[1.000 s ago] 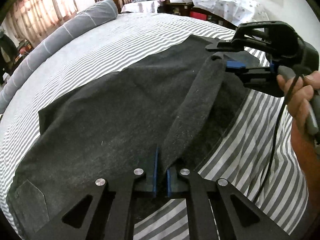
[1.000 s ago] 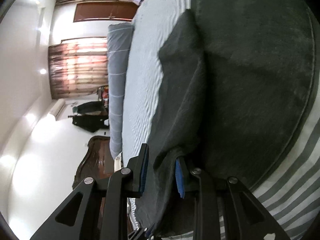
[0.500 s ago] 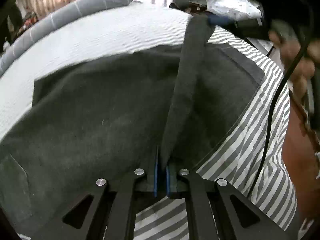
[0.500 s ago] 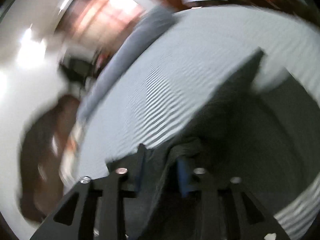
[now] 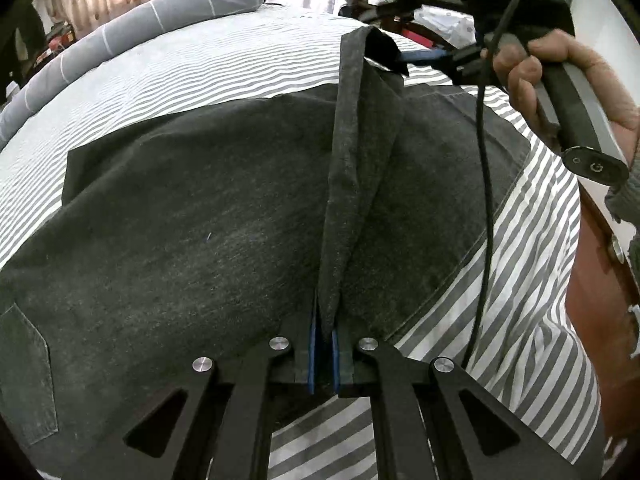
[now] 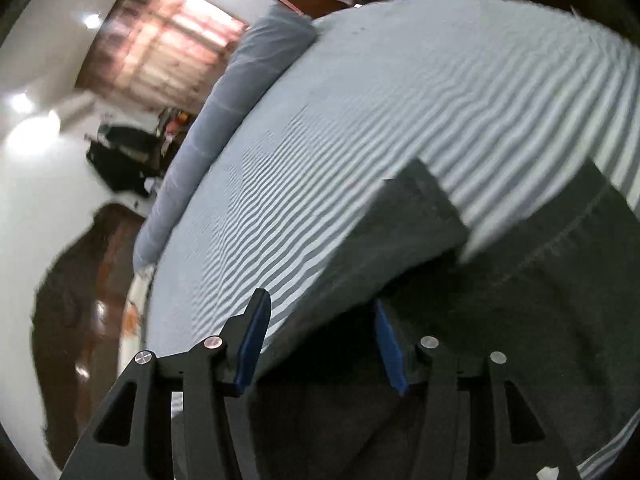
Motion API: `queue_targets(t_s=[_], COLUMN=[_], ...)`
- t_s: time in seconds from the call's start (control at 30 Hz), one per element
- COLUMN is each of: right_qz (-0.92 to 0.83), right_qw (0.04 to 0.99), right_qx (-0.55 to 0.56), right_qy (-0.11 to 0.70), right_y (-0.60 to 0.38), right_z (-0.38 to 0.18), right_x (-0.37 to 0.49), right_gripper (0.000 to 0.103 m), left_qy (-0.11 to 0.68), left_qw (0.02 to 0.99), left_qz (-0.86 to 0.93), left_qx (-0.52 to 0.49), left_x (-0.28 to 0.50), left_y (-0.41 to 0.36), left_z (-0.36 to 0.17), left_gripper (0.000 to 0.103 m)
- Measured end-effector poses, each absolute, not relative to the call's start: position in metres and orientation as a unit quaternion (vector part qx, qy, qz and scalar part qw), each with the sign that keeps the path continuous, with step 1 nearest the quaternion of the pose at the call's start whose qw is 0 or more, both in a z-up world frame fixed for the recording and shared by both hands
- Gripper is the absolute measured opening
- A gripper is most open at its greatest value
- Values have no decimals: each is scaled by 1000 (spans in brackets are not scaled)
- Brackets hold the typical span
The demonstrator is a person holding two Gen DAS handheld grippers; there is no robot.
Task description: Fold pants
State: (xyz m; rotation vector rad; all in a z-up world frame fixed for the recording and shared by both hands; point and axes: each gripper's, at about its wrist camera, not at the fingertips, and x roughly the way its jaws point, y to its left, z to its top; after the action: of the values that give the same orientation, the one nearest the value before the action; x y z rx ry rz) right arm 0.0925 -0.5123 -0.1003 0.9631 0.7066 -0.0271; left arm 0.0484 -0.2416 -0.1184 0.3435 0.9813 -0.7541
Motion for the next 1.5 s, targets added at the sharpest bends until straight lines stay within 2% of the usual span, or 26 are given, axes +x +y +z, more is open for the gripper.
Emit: queue_targets(t_s=[0.03, 0.23, 0.27, 0.3, 0.37, 0.5, 0.63, 0.77, 0.97, 1.1, 1.3, 1.5], right_qz=[-5, -6, -6, -14, -19, -42, -83, -144, -180, -175, -186, -213], right_qw=[820, 784, 781, 782, 788, 833, 854, 842, 806, 813, 842, 819], right_qx=[470, 538, 544, 541, 537, 483, 434, 419, 458, 458, 419, 425], right_qy=[326, 311, 308, 309, 300, 267, 275, 308, 330, 315, 284, 322], right_y=[-518, -534, -538, -539, -539, -547, -559, -572, -593, -592, -574, -579], right_z=[-105, -122, -124, -123, -116, -74, -64, -94, -145, -141, -108, -145], right_x=[91, 97, 99, 99, 95, 58, 11, -27, -50, -51, -64, -75], right_gripper=[48, 24, 13, 8, 5, 5, 5, 5, 4, 4, 3, 3], left_qy=[457, 457, 457, 457, 456, 448, 429, 426, 411, 408, 400, 408], left_qw=[801, 799, 799, 799, 799, 800, 804, 802, 796, 796, 796, 783], left_qz=[-352, -353, -353, -352, -351, -352, -354, -352, -350, -349, -359, -379], left_qx=[162, 165, 167, 169, 175, 186, 210, 227, 272, 281, 277, 277], left_x=[49, 50, 49, 49, 48, 44, 36, 31, 23, 22, 17, 13], left_y=[-241, -242, -243, -244, -245, -248, -253, -256, -269, -271, -265, -258], left_z=[-118, -119, -119, -118, -117, -111, -105, -107, -113, -115, -107, -110], left_gripper=[5, 5, 5, 5, 5, 5, 5, 5, 6, 6, 6, 6])
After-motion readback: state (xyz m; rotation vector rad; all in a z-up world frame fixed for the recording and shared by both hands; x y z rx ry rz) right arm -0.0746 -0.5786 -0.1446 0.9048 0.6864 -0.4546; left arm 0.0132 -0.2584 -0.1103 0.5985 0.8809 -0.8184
